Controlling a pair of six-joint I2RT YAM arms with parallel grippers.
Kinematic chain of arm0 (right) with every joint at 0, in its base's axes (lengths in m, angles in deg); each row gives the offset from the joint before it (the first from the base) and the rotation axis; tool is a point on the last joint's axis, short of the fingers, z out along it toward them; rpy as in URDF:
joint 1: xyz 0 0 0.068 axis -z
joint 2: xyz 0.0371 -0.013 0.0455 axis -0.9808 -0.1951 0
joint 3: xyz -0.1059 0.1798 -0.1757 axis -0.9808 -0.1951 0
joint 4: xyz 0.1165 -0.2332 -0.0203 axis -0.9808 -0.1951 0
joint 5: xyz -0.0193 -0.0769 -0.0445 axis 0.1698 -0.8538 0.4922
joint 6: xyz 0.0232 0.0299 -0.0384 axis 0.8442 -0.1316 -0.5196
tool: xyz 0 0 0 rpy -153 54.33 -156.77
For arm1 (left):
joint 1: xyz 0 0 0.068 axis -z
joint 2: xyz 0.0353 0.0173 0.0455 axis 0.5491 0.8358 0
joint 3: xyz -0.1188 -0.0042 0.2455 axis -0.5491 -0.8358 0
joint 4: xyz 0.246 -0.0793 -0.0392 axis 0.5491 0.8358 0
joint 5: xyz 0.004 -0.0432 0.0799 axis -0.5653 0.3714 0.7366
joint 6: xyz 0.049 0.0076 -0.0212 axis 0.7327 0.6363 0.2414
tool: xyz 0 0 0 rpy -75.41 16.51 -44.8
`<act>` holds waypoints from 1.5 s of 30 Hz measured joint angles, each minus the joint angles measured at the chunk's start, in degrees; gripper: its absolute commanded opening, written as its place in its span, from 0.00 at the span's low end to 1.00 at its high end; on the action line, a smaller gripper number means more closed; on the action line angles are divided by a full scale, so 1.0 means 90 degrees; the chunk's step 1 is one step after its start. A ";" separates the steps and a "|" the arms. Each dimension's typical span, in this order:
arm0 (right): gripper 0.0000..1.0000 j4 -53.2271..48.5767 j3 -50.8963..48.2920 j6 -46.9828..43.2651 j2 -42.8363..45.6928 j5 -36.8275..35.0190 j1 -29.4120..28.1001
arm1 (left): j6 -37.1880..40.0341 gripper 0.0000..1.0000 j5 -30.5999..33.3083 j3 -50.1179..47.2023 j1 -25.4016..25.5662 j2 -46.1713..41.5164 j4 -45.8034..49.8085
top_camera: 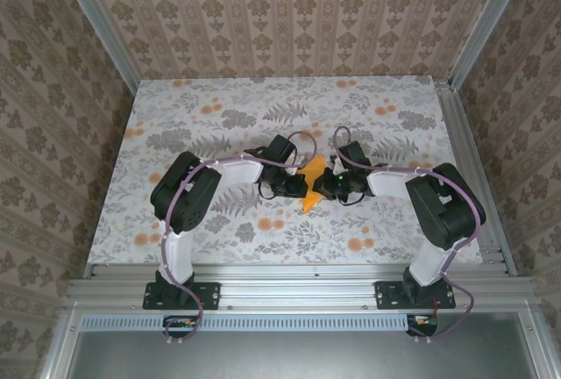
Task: Fold a paper plane with a square sheet of paper (pick it up from the middle)
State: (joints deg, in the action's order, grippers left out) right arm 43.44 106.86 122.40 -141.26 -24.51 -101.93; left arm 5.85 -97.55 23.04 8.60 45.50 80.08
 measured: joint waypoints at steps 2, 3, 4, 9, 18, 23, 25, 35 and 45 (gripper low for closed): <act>0.10 -0.0022 -0.0007 -0.0036 -0.0041 -0.0075 0.0019 | 0.0024 0.10 -0.0002 0.0000 0.0000 0.0000 0.0000; 0.10 -0.0029 -0.0019 -0.0075 -0.0066 -0.0126 0.0036 | 0.0046 0.10 -0.0002 0.0000 0.0000 0.0000 0.0002; 0.10 -0.0049 -0.0036 -0.0126 -0.0083 -0.0177 0.0061 | 0.0063 0.10 -0.0002 0.0002 0.0000 0.0000 0.0005; 0.10 -0.0168 -0.0053 -0.0335 -0.0097 -0.0262 0.0163 | 0.0121 0.10 -0.0005 0.0034 0.0000 0.0015 0.0046; 0.11 -0.0408 -0.0049 -0.0510 0.0005 -0.0415 0.0420 | 0.0265 0.08 -0.0022 0.0085 -0.0005 0.0046 0.0114; 0.11 -0.0512 -0.0049 -0.0534 0.0100 -0.0602 0.0566 | 0.0294 0.08 -0.0027 0.0087 -0.0010 0.0049 0.0117; 0.11 -0.0510 -0.0049 -0.0534 0.0182 -0.0641 0.0561 | 0.0311 0.08 -0.0032 0.0097 -0.0012 0.0049 0.0134; 0.10 -0.0279 -0.0022 -0.0481 0.0447 -0.0529 0.0138 | 0.0338 0.09 -0.0053 0.0121 -0.0024 0.0063 0.0163; 0.10 -0.0170 0.0316 -0.0610 -0.0223 -0.0605 0.0216 | 0.0362 0.09 -0.0075 0.0119 -0.0044 0.0063 0.0187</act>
State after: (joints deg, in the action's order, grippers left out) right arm 41.91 109.70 116.91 -143.27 -29.96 -99.99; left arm 9.10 -98.23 24.11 8.21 46.07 81.76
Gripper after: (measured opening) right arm 0.102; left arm 0.088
